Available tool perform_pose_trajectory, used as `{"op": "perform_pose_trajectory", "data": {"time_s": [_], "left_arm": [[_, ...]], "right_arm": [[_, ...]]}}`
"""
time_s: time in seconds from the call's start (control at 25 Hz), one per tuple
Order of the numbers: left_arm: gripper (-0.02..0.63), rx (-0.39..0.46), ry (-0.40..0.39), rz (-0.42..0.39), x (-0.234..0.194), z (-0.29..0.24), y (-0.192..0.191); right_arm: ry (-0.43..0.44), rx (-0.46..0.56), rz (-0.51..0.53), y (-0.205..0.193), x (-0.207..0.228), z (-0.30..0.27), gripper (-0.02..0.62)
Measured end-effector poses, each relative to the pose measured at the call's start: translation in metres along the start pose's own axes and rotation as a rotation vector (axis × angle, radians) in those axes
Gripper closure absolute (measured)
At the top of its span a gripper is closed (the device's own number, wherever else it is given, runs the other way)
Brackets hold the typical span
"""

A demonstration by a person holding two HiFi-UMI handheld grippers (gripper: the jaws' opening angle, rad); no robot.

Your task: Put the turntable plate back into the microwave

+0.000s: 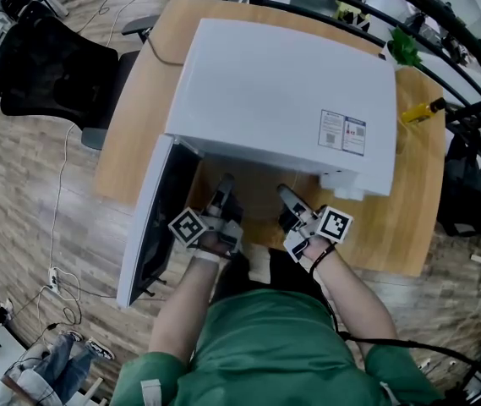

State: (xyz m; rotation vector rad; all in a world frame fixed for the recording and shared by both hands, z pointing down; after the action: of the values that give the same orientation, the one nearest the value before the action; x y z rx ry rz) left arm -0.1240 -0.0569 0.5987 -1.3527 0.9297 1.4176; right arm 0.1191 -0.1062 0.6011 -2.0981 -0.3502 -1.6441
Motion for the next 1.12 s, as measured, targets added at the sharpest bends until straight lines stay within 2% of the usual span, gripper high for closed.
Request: {"op": "perform_pose_trajectory", "data": {"time_s": [0.12, 0.24, 0.32, 0.48, 0.64, 0.76, 0.84, 0.96, 1.0, 1.12], "left_arm": [[0.563, 0.008, 0.023, 0.024, -0.001, -0.006, -0.001], [0.569, 0.026, 0.053, 0.041, -0.003, -0.011, -0.003], [0.569, 0.043, 0.065, 0.054, -0.004, -0.013, -0.003], [0.57, 0.065, 0.075, 0.052, -0.004, -0.019, 0.001], [0.569, 0.075, 0.073, 0.073, -0.005, -0.025, 0.003], [0.569, 0.07, 0.098, 0.06, -0.011, -0.023, 0.005], [0.568, 0.072, 0.092, 0.066, -0.011, -0.026, 0.005], [0.568, 0.073, 0.093, 0.063, -0.013, -0.031, 0.006], [0.568, 0.07, 0.094, 0.057, -0.012, -0.032, 0.008], [0.566, 0.048, 0.127, 0.031, -0.012, -0.035, 0.013]], "right_arm": [[-0.029, 0.009, -0.021, 0.002, 0.002, -0.004, 0.529], [-0.04, 0.008, -0.034, 0.004, 0.001, -0.006, 0.433], [-0.043, 0.01, -0.04, 0.004, 0.0, -0.008, 0.431], [-0.05, 0.0, -0.041, 0.001, -0.002, -0.01, 0.431], [-0.044, -0.037, -0.042, -0.011, -0.006, -0.011, 0.434], [-0.031, -0.078, -0.048, -0.026, -0.01, -0.013, 0.44], [-0.071, -0.117, -0.06, -0.037, -0.009, -0.012, 0.454], [-0.183, -0.153, -0.058, -0.048, -0.005, -0.008, 0.498], [-0.183, -0.152, -0.056, -0.049, -0.006, -0.01, 0.521], [-0.089, -0.133, -0.067, -0.048, -0.011, -0.02, 0.528]]}}
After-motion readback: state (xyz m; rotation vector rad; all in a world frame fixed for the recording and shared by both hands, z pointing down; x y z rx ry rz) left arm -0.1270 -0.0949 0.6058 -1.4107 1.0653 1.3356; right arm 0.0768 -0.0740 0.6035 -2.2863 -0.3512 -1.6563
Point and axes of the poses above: the fingertips, and each gripper's own axes: z backward along the fingers, x to its right, y out of its top, the point moved 9 cm from there along z, backward along the fingers, and after that the axes turned 6 degrees about -y, right-handed, at the moved point
